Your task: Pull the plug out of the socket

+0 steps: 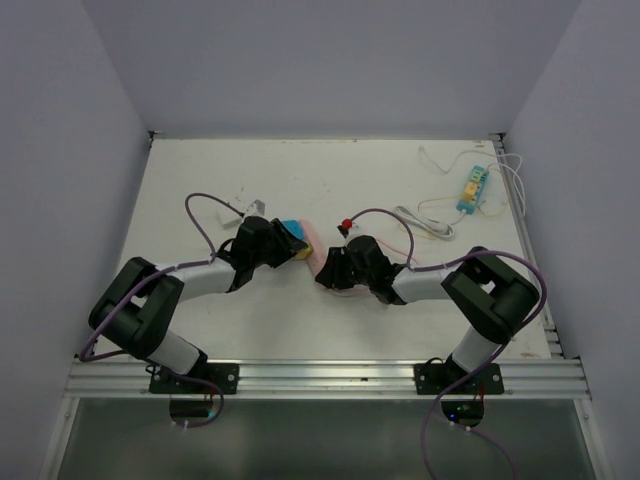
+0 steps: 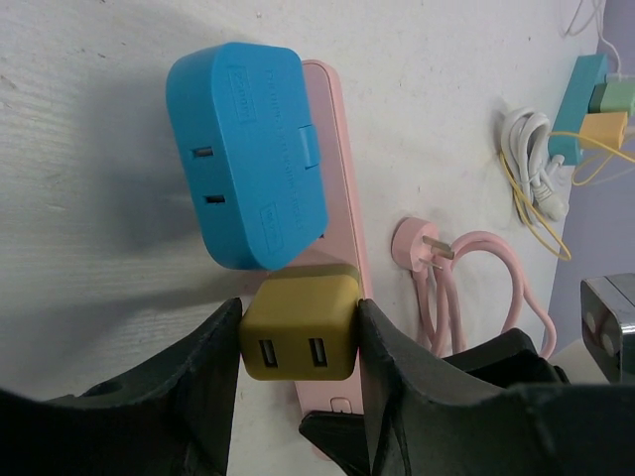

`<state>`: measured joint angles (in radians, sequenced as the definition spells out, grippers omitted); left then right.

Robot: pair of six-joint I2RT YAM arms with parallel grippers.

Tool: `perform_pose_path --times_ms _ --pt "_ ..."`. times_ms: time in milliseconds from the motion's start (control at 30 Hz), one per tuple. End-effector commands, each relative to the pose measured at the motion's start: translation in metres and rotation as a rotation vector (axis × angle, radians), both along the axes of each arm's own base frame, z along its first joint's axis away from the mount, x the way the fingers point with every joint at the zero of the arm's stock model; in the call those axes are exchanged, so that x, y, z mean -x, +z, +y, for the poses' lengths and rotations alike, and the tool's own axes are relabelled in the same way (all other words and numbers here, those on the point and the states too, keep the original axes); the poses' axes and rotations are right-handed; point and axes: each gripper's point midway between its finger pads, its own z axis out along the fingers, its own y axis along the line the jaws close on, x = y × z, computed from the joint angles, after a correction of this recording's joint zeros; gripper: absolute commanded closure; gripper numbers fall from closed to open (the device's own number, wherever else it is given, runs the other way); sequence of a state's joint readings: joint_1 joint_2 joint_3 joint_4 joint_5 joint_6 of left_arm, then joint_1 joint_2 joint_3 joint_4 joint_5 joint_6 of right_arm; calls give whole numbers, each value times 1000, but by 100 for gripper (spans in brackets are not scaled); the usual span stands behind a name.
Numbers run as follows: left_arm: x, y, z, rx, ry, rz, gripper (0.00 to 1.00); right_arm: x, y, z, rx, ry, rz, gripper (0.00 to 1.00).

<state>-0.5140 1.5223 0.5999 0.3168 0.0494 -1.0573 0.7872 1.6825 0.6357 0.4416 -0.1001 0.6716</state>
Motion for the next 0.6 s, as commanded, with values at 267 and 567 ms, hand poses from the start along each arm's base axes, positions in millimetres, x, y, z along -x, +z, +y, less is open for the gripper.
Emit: perform_pose_path --times_ms 267,567 --pt "0 22 2 61 46 -47 100 11 -30 -12 79 -6 57 100" --pt "3 44 10 87 72 -93 100 3 -52 -37 127 -110 132 100"
